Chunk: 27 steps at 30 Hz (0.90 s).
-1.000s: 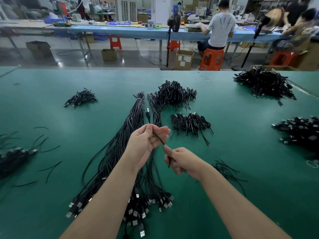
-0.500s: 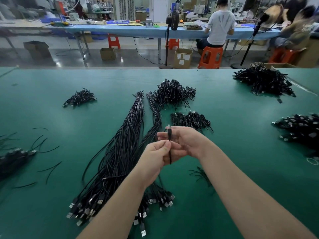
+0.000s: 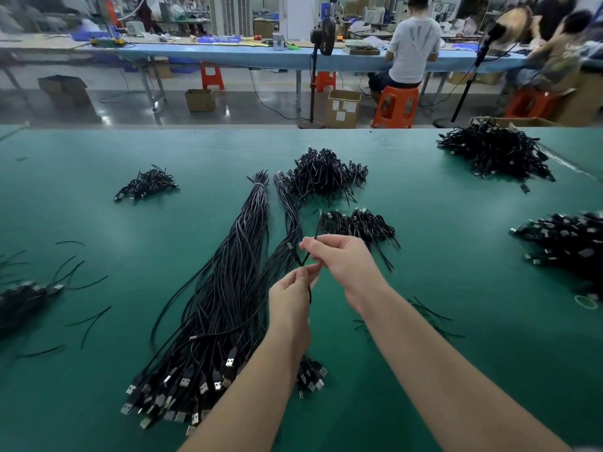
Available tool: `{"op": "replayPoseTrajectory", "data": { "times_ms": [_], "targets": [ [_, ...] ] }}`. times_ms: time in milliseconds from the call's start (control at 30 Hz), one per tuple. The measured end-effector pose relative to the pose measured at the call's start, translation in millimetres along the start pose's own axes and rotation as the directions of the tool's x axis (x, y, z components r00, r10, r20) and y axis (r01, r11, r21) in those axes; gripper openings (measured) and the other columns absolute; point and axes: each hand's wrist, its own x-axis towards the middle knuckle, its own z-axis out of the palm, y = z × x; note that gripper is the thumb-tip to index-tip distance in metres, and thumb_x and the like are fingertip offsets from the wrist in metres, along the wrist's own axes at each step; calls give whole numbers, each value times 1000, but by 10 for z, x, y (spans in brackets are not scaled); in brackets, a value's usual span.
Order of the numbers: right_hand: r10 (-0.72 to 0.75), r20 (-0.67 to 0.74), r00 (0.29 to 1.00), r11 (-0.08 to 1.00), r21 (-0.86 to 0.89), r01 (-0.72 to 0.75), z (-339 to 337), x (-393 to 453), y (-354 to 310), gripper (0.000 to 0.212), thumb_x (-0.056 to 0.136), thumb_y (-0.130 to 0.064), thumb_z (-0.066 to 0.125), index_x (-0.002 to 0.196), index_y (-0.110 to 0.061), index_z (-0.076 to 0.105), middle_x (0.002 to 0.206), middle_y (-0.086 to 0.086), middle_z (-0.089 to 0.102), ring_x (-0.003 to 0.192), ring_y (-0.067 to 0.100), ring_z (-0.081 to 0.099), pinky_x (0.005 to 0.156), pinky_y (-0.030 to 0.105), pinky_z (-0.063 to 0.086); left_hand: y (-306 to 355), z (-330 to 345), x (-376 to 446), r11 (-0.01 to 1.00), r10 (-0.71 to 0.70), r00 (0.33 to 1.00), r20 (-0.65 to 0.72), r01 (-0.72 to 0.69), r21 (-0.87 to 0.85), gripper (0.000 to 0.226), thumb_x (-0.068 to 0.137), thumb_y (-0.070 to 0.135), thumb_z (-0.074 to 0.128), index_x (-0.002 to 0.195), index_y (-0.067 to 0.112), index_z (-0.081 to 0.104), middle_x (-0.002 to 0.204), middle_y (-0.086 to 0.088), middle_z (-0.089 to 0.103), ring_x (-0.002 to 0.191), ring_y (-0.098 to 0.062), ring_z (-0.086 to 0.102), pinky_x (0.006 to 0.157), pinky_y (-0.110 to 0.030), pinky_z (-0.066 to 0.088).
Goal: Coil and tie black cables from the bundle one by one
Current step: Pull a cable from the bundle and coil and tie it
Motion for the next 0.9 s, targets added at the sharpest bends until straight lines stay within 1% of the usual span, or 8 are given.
{"op": "replayPoseTrajectory", "data": {
  "times_ms": [100, 200, 267, 367, 433, 633, 767, 900],
  "targets": [
    [-38, 1, 999, 999, -8, 38, 19, -57, 62, 17, 90, -17, 72, 84, -2, 75, 71, 10, 74, 62, 8, 68, 61, 8, 48, 32, 33, 53, 995, -52, 997, -48, 48, -91, 32, 107, 16, 44, 96, 12, 74, 107, -7, 77, 114, -17, 67, 109, -37, 43],
    [-43, 28, 999, 999, -14, 43, 28, -123, 154, 10, 90, -12, 71, 85, -7, 78, 84, 12, 77, 78, 13, 70, 80, 21, 56, 118, 15, 144, 958, -139, 986, -87, 112, -264, 27, 106, 14, 46, 93, 13, 70, 94, -4, 74, 102, -15, 63, 75, -20, 49],
    [1, 53, 999, 999, 51, -3, 46, -174, 231, 8, 89, -7, 71, 88, -10, 78, 91, 12, 77, 83, 14, 70, 89, 27, 56, 206, -8, 193, 944, -160, 982, -104, 122, -306, 26, 106, 15, 44, 95, 12, 68, 91, -5, 70, 86, -13, 63, 66, -19, 49],
    [129, 77, 989, 943, 298, -146, 64, -233, 317, 14, 90, -1, 68, 102, 0, 74, 101, 19, 75, 86, 22, 71, 88, 30, 59, 298, 9, 194, 938, -156, 981, -113, 112, -327, 28, 107, 17, 43, 96, 8, 67, 98, -7, 69, 68, -16, 65, 64, -28, 53],
    [175, 110, 978, 880, 428, -205, 61, -250, 343, 16, 90, -1, 67, 105, 3, 71, 97, 17, 76, 83, 21, 73, 81, 28, 60, 316, 21, 154, 932, -148, 985, -90, 109, -347, 29, 107, 17, 42, 99, 6, 66, 110, -10, 68, 70, -18, 64, 69, -32, 55],
    [257, 112, 960, 866, 413, -281, 25, -238, 361, 7, 89, -5, 70, 93, -5, 75, 81, 7, 70, 61, 11, 63, 76, 28, 60, 322, 12, 79, 918, -123, 991, -53, 93, -385, 29, 109, 18, 40, 103, 4, 64, 115, -14, 68, 94, -27, 71, 82, -41, 56],
    [371, 116, 921, 785, 490, -378, 59, -253, 368, 9, 89, -6, 69, 80, -7, 70, 67, 4, 68, 52, 11, 59, 63, 28, 60, 350, 16, 24, 907, -89, 994, -61, 55, -418, 27, 108, 15, 41, 108, 2, 65, 108, -17, 73, 91, -31, 75, 69, -41, 63],
    [469, 129, 874, 703, 544, -458, 64, -294, 381, 27, 89, -6, 69, 62, -7, 70, 57, 2, 66, 47, 11, 61, 70, 32, 62, 344, -31, 8, 915, -61, 996, -68, 29, -402, 26, 107, 14, 44, 111, 1, 66, 103, -18, 75, 92, -34, 75, 67, -39, 63]
  ]
}}
